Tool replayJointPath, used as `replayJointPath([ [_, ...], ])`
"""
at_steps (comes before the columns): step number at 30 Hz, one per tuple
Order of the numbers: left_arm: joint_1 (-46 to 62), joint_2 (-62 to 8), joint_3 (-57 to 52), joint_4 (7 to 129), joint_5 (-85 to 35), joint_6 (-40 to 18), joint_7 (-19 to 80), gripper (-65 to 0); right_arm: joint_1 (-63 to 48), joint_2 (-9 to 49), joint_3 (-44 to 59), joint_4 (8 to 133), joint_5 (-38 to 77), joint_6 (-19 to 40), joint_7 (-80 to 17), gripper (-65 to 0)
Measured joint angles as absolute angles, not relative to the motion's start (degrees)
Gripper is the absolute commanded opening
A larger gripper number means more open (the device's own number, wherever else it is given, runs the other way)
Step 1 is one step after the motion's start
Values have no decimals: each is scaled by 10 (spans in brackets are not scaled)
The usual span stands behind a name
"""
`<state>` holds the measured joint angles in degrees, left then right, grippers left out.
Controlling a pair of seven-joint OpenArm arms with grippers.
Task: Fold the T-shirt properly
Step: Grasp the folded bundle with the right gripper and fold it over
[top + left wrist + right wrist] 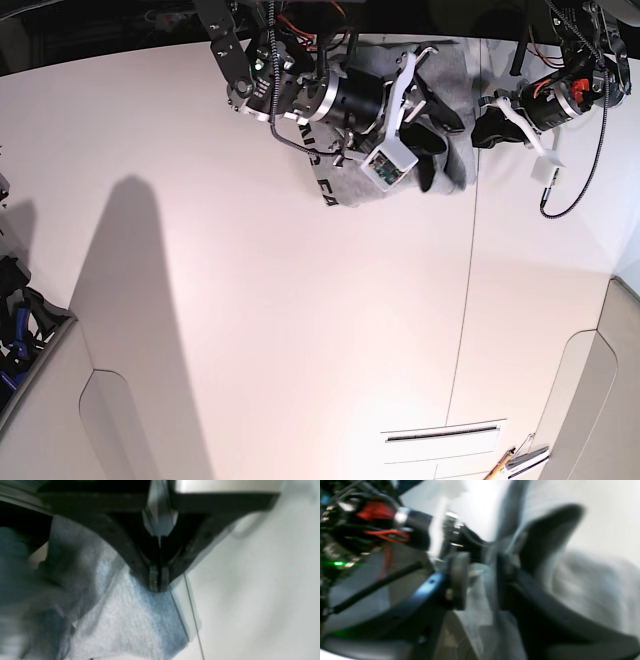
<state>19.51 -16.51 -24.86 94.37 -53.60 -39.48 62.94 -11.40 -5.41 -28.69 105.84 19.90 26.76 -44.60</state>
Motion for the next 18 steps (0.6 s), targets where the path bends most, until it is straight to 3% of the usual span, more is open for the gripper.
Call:
replayJointPath([
  [2,195,-165,-249,944,-536,-395,629,-650,-110,-54,-299,1058,208,269,-446,-378],
  [15,195,-165,-250,944,-571,-395,611,-650,-47,-54,-317,1058,186,270,-464,-383],
  [16,195,-165,-253,944,-586,-395,612,-650,-39,-54,-317,1058,168,270,-483,-406],
  [18,195,-165,-262,944,-610,-395,612,-650,-23,-54,-317,1058,136,270,-525,-516],
])
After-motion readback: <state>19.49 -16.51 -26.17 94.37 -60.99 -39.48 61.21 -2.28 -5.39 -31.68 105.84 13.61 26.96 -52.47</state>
